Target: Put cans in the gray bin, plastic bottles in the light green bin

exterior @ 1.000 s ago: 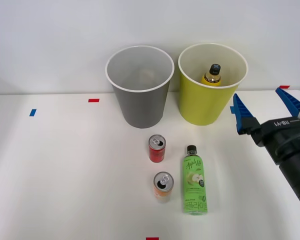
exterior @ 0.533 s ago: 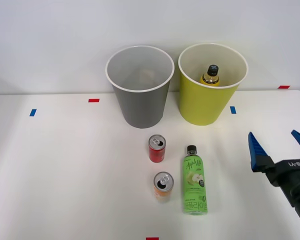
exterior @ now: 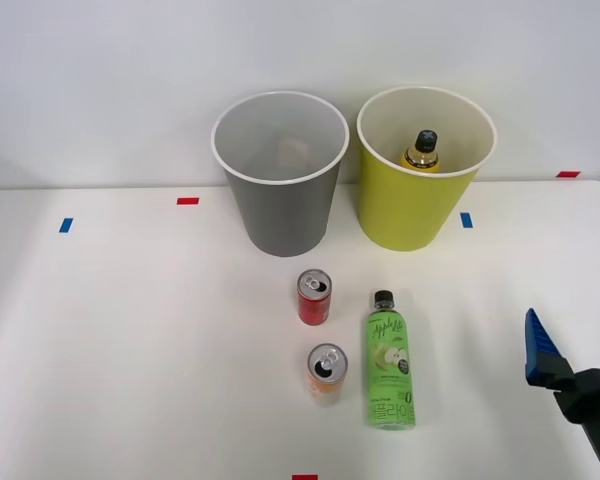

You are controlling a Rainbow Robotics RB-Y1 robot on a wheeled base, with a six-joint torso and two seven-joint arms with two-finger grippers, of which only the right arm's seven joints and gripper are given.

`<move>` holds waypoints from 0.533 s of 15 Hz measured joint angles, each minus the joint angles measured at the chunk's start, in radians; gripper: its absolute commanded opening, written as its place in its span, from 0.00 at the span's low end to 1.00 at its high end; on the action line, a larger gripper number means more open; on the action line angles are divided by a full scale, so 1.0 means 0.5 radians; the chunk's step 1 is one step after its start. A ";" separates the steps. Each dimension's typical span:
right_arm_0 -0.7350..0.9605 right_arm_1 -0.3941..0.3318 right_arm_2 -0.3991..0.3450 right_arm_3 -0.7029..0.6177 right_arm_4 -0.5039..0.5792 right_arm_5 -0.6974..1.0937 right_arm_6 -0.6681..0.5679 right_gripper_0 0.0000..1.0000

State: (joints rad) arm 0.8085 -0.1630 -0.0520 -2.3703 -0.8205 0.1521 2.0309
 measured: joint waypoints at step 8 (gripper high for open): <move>0.035 0.129 0.021 0.003 0.529 0.001 -0.205 1.00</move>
State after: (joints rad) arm 0.8262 -0.0983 -0.0417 -2.3689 -0.5558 0.1527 1.9286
